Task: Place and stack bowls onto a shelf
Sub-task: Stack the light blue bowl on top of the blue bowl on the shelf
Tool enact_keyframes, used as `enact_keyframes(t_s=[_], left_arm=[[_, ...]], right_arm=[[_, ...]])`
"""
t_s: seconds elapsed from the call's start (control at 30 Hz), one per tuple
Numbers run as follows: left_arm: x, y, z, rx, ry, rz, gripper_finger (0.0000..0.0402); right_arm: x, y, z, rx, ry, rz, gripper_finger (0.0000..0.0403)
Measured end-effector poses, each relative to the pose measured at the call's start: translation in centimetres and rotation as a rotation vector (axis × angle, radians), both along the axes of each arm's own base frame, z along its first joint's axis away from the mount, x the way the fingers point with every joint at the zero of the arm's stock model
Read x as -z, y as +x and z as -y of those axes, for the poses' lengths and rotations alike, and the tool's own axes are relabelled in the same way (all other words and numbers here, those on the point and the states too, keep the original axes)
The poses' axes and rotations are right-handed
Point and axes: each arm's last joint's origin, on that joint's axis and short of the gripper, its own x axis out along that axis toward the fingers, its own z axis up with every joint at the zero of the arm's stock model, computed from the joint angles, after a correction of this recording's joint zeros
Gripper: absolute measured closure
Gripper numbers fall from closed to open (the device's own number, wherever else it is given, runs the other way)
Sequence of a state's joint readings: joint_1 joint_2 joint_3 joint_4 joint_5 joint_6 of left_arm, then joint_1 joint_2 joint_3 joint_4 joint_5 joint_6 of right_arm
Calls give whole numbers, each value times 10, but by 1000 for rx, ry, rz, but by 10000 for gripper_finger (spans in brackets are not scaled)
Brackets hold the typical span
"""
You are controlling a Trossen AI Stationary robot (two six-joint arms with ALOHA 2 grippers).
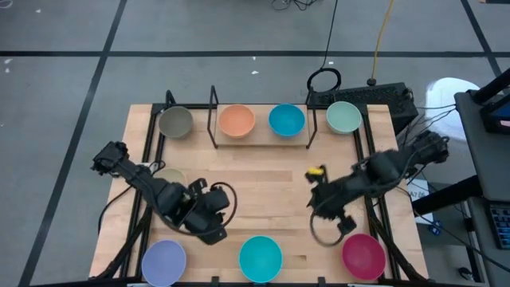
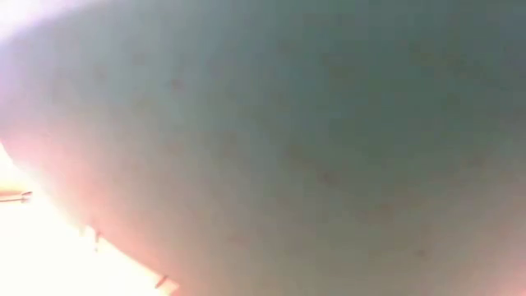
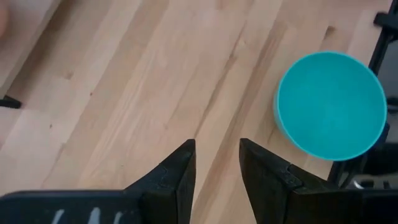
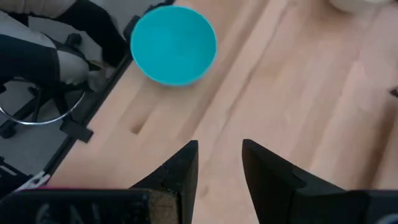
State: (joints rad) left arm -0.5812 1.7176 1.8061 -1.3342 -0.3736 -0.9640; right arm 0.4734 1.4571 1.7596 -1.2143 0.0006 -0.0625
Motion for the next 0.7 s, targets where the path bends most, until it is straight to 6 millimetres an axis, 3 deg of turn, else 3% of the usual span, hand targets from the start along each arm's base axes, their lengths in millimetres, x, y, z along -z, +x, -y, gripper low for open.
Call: enact_keyframes(t_s=[0.23,0.4,0.7], left_arm=[[-1,-12,18,-31,52,79,273],[-2,-20,28,-20,58,99,273],[-1,-27,36,23,68,94,273]], right_arm=[[34,41,-28,20,4,-35,287],[71,68,-37,79,-22,49,287],[118,81,-33,180,79,97,287]])
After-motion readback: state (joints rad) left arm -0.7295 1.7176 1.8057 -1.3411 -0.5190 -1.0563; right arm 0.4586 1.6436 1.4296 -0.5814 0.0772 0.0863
